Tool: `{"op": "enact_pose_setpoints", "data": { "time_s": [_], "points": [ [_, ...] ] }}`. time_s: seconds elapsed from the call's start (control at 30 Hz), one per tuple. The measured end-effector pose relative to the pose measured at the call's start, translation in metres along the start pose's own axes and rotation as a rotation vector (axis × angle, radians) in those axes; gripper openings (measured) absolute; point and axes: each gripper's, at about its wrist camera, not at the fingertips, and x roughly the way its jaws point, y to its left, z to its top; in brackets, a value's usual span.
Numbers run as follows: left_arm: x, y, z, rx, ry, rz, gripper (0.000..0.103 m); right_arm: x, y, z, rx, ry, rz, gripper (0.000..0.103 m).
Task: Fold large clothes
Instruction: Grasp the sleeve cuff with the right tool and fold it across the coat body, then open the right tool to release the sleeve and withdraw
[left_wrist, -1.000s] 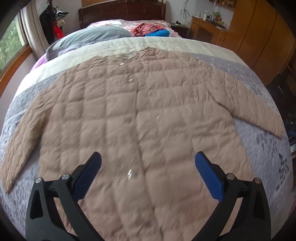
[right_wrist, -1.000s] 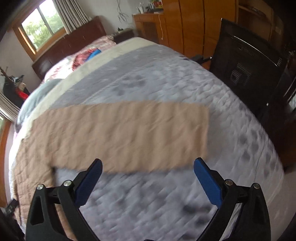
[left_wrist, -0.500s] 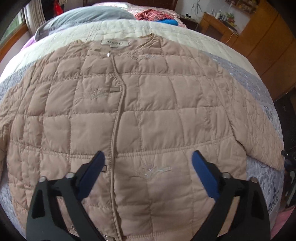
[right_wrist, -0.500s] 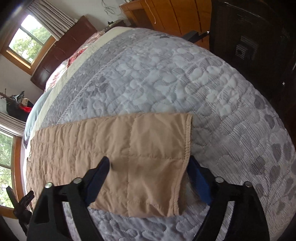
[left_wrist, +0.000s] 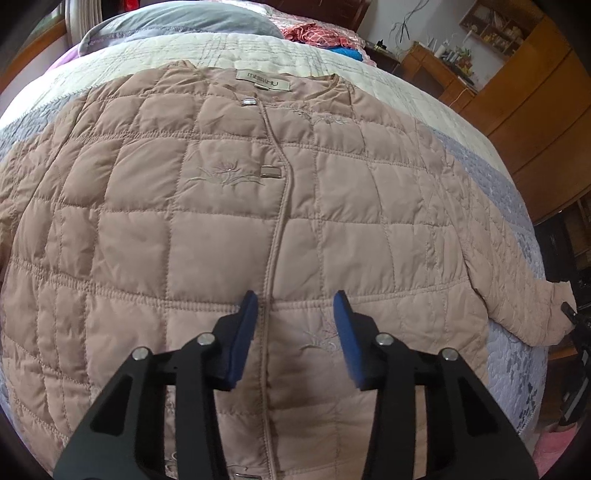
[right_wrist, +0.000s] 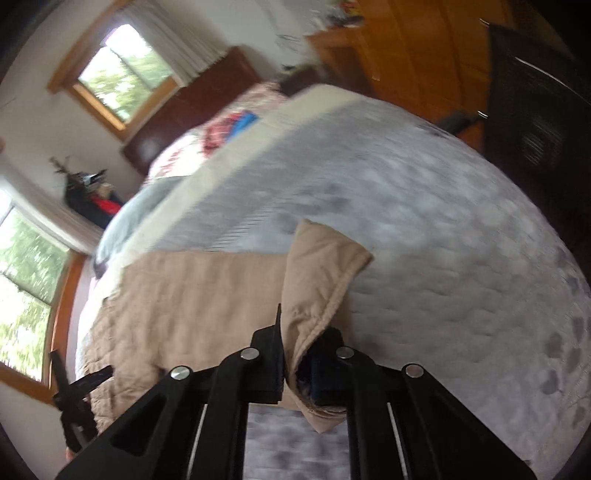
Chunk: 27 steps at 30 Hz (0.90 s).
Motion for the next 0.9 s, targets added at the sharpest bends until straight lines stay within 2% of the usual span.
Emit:
{"op": "enact_pose_setpoints", "data": {
  "time_s": [0.13,0.37,0.47,0.57,0.63,0.7,0.8,0.9],
  "points": [
    [-0.001,0.002,-0.002,0.011,-0.011,-0.003,0.029,0.022,0.065,-0.002,-0.097,0.026,0.071,0.010],
    [-0.011,0.013,-0.007,0.035,-0.030,0.034,0.029,0.084,0.161,-0.019,-0.238,0.119,0.144,0.010],
    [-0.014,0.018,-0.008,0.038,-0.027,0.031,0.030,0.109,0.189,-0.031,-0.270,0.161,0.156,0.010],
    [-0.012,0.016,-0.008,0.045,-0.030,0.028,0.030,0.130,0.205,-0.039,-0.284,0.192,0.151,0.010],
    [-0.013,0.016,-0.009,0.047,-0.031,0.026,0.032,0.139,0.212,-0.043,-0.287,0.216,0.174,0.016],
    [-0.014,0.015,-0.010,0.046,-0.032,0.025,0.034,0.142,0.210,-0.046,-0.271,0.245,0.226,0.037],
    [-0.018,0.010,-0.011,0.041,-0.039,-0.003,0.036,0.132,0.204,-0.046,-0.281,0.229,0.259,0.039],
    [-0.022,-0.008,-0.011,0.064,-0.043,-0.042,0.036,0.111,0.181,-0.035,-0.230,0.157,0.231,0.039]
  ]
}}
